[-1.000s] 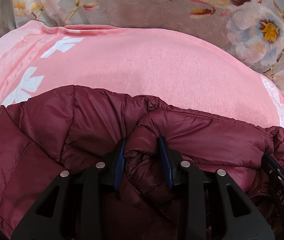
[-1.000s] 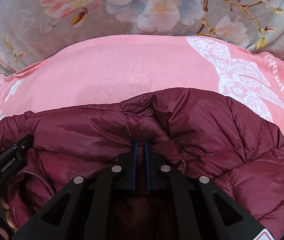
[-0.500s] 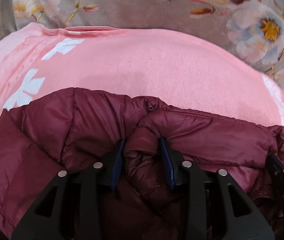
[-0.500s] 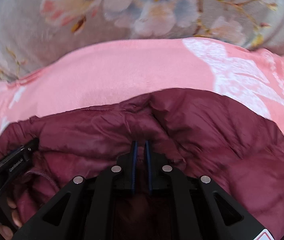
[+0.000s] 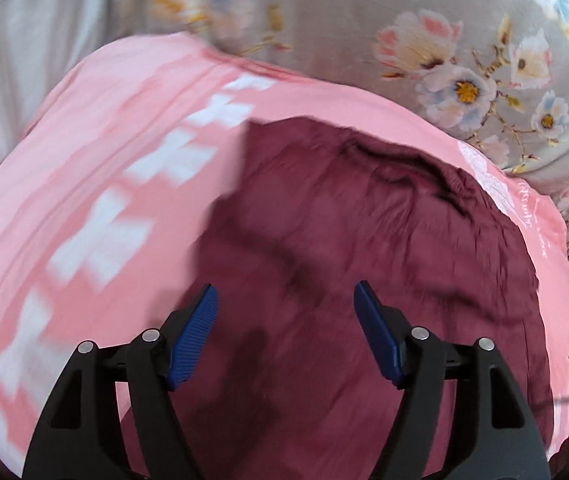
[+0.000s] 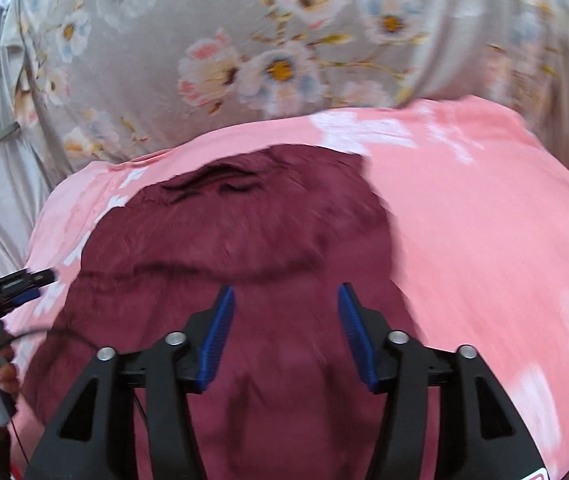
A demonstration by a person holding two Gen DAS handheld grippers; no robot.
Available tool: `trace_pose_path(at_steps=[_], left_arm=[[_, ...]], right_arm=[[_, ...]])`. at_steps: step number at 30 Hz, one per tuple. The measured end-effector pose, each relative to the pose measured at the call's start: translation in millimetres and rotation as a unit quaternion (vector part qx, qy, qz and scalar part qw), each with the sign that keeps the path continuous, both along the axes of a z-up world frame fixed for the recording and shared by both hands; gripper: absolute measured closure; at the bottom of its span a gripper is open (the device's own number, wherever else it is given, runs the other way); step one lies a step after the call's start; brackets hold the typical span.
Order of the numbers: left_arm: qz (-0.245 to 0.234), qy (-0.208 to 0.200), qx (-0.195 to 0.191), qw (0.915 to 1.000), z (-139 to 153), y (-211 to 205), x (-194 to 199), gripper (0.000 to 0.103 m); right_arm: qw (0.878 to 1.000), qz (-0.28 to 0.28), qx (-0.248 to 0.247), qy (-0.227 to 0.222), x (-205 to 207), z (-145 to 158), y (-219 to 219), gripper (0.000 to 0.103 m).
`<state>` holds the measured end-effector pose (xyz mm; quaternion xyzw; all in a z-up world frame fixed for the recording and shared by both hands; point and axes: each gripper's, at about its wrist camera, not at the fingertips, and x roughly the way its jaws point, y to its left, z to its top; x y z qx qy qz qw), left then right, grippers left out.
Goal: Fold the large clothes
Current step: 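Open both grippers and release the folded jacket onto the blanket, then grasp the folded jacket's edge with both grippers and lift it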
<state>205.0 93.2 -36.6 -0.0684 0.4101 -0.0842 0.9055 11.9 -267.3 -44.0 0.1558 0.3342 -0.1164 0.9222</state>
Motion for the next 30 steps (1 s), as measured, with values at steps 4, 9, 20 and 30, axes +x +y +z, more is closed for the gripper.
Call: trace_pose_path(at_steps=[4,9,20,30], left_arm=[[0.040,0.016,0.008,0.9990,-9.3,55.7,-55.4,0.034],[0.102,0.039,-0.024,0.9938,-26.9,112.9,-102.9,0.034],[0.099,0.072,-0.070,0.9900,-49.3,126.8,-111.3,0.024],[0.068,0.110,-0.123,0.9840,-65.5,94.0,-84.9,0.072]], right_arm=[[0.999,-0.038,-0.012,-0.013,-75.7,-10.2,-13.6,0.042],[0.998,-0.049,-0.035,-0.013,-130.0,-19.1,-19.3,0.042],[0.999,-0.034,0.000,0.003,-148.7,-32.1,-50.8,0.030],[0.997,-0.021,0.032,0.069,-92.0,-72.3,-38.5,0.059]])
